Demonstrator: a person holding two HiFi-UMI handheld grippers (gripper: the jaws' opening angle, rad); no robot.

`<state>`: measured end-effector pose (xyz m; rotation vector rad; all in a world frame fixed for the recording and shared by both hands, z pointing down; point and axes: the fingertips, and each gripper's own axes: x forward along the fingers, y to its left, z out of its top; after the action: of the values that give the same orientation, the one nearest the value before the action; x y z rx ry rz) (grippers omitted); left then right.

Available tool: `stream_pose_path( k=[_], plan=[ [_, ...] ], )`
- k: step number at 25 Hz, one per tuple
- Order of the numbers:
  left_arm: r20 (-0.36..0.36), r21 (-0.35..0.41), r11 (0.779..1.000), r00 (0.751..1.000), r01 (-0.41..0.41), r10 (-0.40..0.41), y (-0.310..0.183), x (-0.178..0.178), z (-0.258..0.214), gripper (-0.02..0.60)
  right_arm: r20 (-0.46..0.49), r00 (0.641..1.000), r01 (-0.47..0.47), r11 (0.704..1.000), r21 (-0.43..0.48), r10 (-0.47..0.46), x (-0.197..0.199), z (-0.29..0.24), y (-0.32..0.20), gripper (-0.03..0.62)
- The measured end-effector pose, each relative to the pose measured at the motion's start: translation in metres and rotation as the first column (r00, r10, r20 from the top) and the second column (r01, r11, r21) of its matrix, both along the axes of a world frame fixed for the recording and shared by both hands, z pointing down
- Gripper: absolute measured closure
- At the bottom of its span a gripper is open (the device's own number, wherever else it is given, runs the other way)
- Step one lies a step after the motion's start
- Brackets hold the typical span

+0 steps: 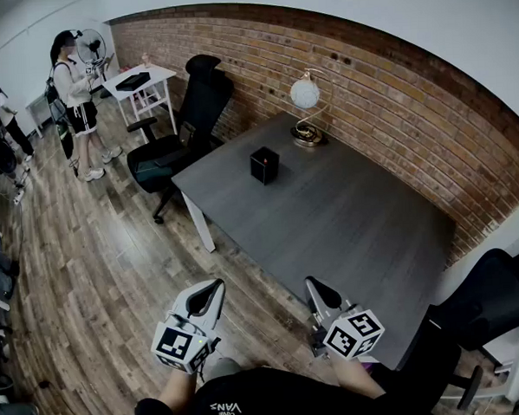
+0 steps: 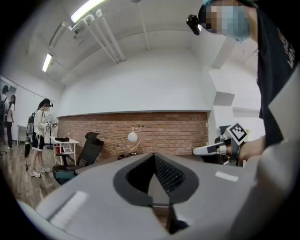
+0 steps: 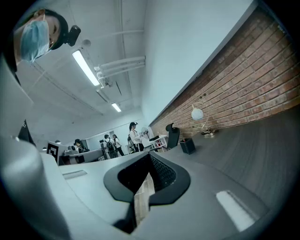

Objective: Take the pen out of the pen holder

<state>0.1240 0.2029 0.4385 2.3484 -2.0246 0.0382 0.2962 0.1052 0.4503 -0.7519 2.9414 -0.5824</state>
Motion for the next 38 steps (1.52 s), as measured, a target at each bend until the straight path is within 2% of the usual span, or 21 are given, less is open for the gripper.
stream_pose_path(
  k=[5, 10, 11, 12, 14, 23, 31, 38],
  plan=[
    [-0.010, 0.007, 1.000, 1.000, -0.012, 0.012, -0.002, -0.003, 0.003, 0.529, 0.036, 0.999, 0.011, 1.000, 0.002, -0.011, -0.003, -0.001, -0.004, 0.592],
    [-0.038, -0.014, 1.000, 0.999, -0.019, 0.018, -0.011, -0.017, 0.018, 0.529, -0.006, 1.000, -0.009, 1.000, 0.012, 0.010, -0.018, 0.007, -0.010, 0.589],
    [-0.046, -0.020, 1.000, 0.999, -0.021, 0.021, -0.013, -0.022, 0.021, 0.529, -0.012, 1.000, -0.016, 1.000, 0.010, 0.017, -0.022, 0.009, -0.012, 0.579],
    [-0.052, -0.024, 0.999, 0.998, -0.026, 0.025, -0.016, -0.027, 0.024, 0.529, -0.019, 0.999, -0.026, 1.000, 0.008, 0.026, -0.026, 0.010, -0.014, 0.537],
    [-0.058, -0.030, 0.999, 0.997, -0.042, 0.040, -0.021, -0.037, 0.027, 0.529, -0.029, 0.999, -0.044, 0.999, 0.003, 0.044, -0.035, 0.013, -0.018, 0.523],
    [-0.087, -0.045, 0.989, 0.987, -0.137, 0.133, -0.051, -0.108, 0.034, 0.529, -0.050, 0.989, -0.136, 0.991, -0.007, 0.136, -0.099, 0.019, -0.041, 0.506],
    [-0.106, -0.060, 0.972, 0.970, -0.227, 0.220, -0.068, -0.174, 0.039, 0.529, -0.082, 0.969, -0.232, 0.973, 0.003, 0.231, -0.154, 0.021, -0.055, 0.491],
    [-0.106, -0.086, 0.953, 0.954, -0.291, 0.282, -0.080, -0.218, 0.047, 0.529, -0.095, 0.945, -0.315, 0.949, 0.003, 0.314, -0.184, 0.025, -0.065, 0.483]
  ],
)
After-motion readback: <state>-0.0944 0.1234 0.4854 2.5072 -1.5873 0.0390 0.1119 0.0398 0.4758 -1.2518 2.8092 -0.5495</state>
